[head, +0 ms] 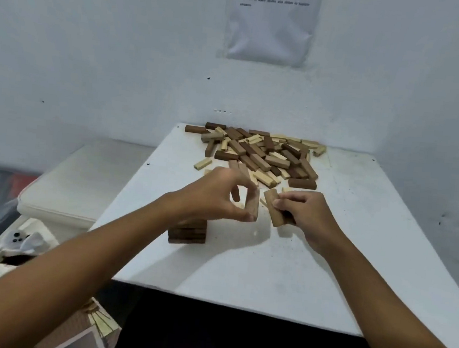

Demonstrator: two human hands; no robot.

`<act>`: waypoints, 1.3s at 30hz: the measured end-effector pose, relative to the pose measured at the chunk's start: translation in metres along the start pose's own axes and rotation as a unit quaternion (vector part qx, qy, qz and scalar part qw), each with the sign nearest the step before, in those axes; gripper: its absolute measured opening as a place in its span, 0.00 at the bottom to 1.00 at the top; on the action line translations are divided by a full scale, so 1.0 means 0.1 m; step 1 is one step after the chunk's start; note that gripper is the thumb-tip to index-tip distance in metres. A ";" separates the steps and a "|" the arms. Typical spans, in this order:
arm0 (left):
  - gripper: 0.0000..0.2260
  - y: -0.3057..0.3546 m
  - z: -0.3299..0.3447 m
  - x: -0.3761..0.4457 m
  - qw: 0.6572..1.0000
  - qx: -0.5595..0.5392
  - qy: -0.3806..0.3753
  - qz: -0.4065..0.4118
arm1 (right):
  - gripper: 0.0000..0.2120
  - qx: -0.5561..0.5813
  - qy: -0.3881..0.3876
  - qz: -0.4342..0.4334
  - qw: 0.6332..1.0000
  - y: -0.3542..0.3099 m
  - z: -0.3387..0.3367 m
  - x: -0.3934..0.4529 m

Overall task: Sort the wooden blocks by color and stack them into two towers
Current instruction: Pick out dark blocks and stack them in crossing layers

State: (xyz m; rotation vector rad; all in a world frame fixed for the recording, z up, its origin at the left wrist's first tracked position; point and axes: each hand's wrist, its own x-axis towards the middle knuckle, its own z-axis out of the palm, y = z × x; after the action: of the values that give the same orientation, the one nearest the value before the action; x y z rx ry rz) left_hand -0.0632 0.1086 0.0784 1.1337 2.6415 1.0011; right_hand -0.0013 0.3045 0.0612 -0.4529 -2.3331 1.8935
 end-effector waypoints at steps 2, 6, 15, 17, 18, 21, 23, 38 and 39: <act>0.23 0.09 0.19 -0.13 1.000 0.009 -0.014 -0.001 | 0.06 -0.013 0.005 0.017 1.000 0.12 -0.05 -0.19; 0.23 0.14 0.51 -0.35 0.999 0.035 -0.026 -0.011 | 0.05 -0.034 -0.002 0.041 0.999 0.33 -0.09 -0.49; 0.23 0.03 0.81 -0.60 0.999 0.013 -0.004 -0.037 | 0.09 -0.328 0.062 -0.092 0.938 0.46 0.10 -0.75; 0.23 0.01 0.82 -0.61 0.999 0.006 0.003 -0.034 | 0.08 -0.382 0.060 -0.113 0.915 0.45 0.15 -0.76; 0.23 0.01 0.83 -0.61 0.999 0.002 0.004 -0.033 | 0.07 -0.391 0.053 -0.118 0.911 0.44 0.17 -0.77; 0.24 0.00 0.84 -0.62 0.999 -0.009 0.001 -0.036 | 0.06 -0.383 0.029 -0.128 0.914 0.44 0.21 -0.78; 0.25 -0.01 0.85 -0.64 0.999 -0.013 0.006 -0.037 | 0.08 -0.350 0.012 -0.132 0.927 0.43 0.21 -0.78; 0.26 -0.10 0.97 -0.72 0.999 0.008 0.044 -0.011 | 0.14 -0.306 0.040 -0.140 0.941 0.64 -0.04 -0.67; 0.27 -0.10 0.97 -0.73 0.999 0.012 0.044 -0.008 | 0.14 -0.297 0.041 -0.148 0.942 0.62 -0.05 -0.67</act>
State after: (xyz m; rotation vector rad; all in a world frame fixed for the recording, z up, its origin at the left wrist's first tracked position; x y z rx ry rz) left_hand 0.0150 0.1064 -0.0150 1.0947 2.7328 1.0419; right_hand 0.0736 0.3008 0.0089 -0.1967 -2.6988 1.0027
